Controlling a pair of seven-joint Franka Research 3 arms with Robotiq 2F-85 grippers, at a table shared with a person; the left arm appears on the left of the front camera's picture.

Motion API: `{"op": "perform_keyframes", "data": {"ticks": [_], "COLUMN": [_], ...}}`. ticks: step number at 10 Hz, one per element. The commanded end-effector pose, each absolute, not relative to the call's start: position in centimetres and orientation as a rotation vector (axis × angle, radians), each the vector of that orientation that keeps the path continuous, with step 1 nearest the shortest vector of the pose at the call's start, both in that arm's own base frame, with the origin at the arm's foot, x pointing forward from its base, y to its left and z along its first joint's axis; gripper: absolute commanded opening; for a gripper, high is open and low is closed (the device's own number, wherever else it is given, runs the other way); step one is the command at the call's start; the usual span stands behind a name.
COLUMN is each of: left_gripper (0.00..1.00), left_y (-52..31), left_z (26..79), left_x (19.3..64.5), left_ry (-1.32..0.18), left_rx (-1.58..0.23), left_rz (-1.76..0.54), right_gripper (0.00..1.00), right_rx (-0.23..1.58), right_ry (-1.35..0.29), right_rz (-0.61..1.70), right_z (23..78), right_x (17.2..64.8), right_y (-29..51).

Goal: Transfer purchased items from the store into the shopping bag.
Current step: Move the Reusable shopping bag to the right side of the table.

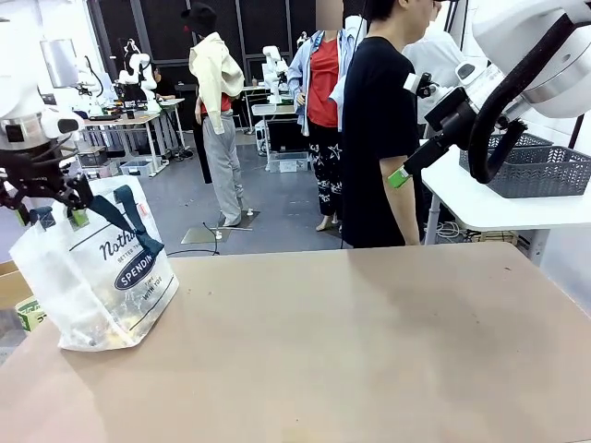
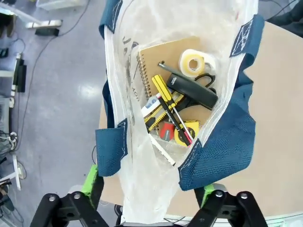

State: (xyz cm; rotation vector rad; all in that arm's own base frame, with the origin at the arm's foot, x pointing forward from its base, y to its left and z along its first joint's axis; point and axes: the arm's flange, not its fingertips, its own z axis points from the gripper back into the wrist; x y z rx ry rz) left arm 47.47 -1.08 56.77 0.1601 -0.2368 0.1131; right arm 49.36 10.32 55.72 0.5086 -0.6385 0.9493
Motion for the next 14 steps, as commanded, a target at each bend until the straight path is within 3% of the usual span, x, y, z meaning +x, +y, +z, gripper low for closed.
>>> {"op": "perform_keyframes", "data": {"ticks": [1, 5, 7, 14], "left_gripper": [1.0, 1.0, 1.0, 1.0], "left_y": [-1.1, -1.7, -2.4, -4.2], "left_z": [58.0, 59.8, 61.0, 63.4], "left_x": [46.6, 46.5, 47.1, 48.1], "left_ry": [-0.246, -0.284, -0.279, -0.51], "left_rx": [0.134, 0.108, 0.014, -0.222], "left_rz": [0.084, 0.018, -0.124, -0.505], "right_gripper": [1.0, 1.0, 1.0, 1.0], "right_rx": [0.501, 0.501, 0.501, 0.501], "right_ry": [-0.64, -0.64, -0.64, -0.64], "right_rz": [0.942, 0.942, 0.942, 0.942], "right_z": [55.7, 55.7, 55.7, 55.7], "right_x": [49.4, 49.4, 49.4, 49.4], "right_y": [10.5, 10.5, 10.5, 10.5]}}
